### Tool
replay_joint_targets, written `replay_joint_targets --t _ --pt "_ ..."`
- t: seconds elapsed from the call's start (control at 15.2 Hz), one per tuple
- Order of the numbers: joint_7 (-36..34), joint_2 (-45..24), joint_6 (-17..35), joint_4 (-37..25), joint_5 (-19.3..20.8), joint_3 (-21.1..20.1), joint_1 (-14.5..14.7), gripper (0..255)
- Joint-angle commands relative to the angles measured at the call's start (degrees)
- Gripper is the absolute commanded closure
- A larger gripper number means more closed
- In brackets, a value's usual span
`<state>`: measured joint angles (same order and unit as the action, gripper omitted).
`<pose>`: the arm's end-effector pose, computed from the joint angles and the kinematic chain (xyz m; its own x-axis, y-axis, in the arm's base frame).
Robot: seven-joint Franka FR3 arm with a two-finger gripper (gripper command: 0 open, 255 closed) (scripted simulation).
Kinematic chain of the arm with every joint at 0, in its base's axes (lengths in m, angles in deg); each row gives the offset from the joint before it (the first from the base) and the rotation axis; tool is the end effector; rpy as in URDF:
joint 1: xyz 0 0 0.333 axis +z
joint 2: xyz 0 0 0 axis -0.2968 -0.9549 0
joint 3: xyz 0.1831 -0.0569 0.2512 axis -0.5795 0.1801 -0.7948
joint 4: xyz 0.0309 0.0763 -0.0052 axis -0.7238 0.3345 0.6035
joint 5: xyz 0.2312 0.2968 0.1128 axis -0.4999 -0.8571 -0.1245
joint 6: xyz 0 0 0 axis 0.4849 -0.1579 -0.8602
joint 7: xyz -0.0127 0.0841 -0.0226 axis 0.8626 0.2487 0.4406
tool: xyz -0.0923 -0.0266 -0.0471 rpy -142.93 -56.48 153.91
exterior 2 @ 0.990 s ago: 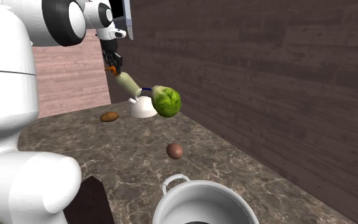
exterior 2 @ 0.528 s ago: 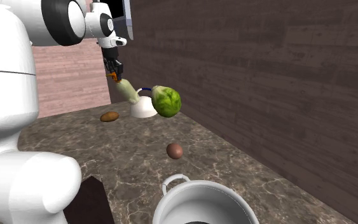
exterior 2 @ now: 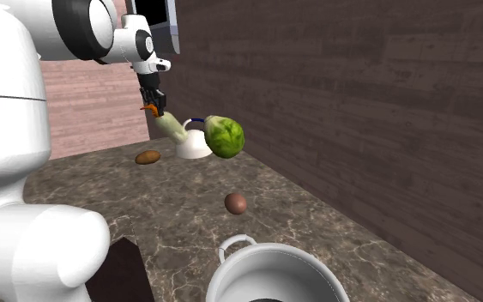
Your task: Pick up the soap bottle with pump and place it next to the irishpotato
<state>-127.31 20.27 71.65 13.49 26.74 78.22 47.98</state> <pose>0.5442 0.3883 0.4886 0.9832 -0.0903 0.1584 -0.0763 -0.9928 -0.0924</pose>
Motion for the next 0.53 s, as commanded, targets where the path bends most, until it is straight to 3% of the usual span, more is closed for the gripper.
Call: replay_joint_targets --t 0.0,0.46 --pt "0.0 -1.6 1.6 0.9 0.1 0.2 -0.1 255" --pt "-0.2 -2.4 5.1 3.6 0.3 0.2 -0.1 255"
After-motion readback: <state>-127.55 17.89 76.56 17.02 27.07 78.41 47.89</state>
